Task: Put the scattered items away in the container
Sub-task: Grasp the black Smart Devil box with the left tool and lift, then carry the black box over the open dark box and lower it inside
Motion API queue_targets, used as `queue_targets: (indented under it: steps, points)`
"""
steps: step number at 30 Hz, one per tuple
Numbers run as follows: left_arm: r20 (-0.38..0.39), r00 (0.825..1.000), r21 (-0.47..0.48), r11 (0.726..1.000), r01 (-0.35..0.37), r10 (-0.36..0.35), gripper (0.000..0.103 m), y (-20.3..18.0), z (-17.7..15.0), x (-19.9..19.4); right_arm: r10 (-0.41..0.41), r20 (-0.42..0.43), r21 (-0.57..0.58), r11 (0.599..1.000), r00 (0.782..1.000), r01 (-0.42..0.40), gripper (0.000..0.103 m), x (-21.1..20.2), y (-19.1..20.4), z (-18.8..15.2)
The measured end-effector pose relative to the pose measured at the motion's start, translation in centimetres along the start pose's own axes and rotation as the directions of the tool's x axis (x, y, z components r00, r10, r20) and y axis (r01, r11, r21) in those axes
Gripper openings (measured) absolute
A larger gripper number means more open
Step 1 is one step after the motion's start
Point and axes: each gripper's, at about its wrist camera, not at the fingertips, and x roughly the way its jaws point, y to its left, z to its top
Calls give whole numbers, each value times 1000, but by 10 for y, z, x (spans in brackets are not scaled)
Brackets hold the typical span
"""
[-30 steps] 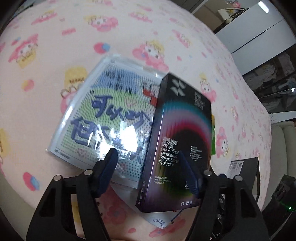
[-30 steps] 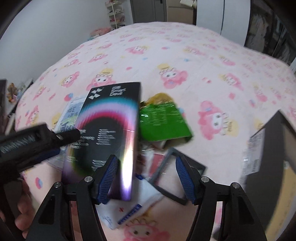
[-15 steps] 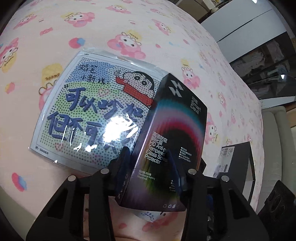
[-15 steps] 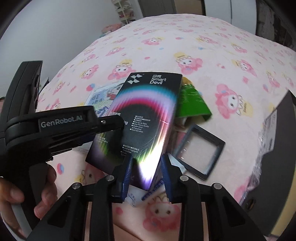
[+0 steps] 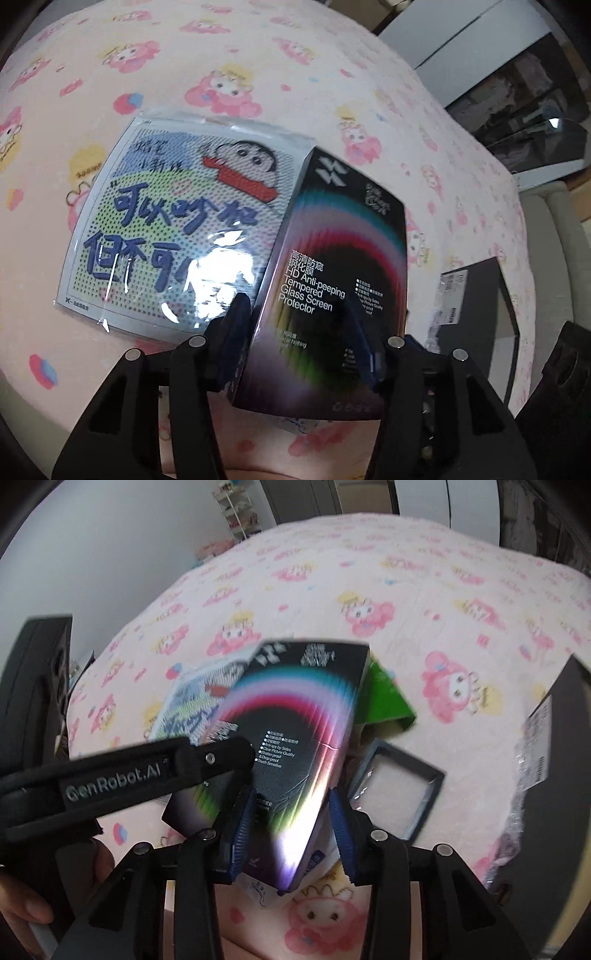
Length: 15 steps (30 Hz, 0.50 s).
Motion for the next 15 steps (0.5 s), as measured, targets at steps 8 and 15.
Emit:
queue_targets:
  steps: [8, 15]
  points:
    - [12, 994, 131, 985, 108, -111, 51, -38, -17, -16, -56, 73, 14, 998, 996, 55, 35, -49, -14, -5]
    - [-30, 968, 161, 954, 252, -251, 51, -79, -40, -23, -83, 147, 67, 995, 986, 73, 35, -101, -40, -23]
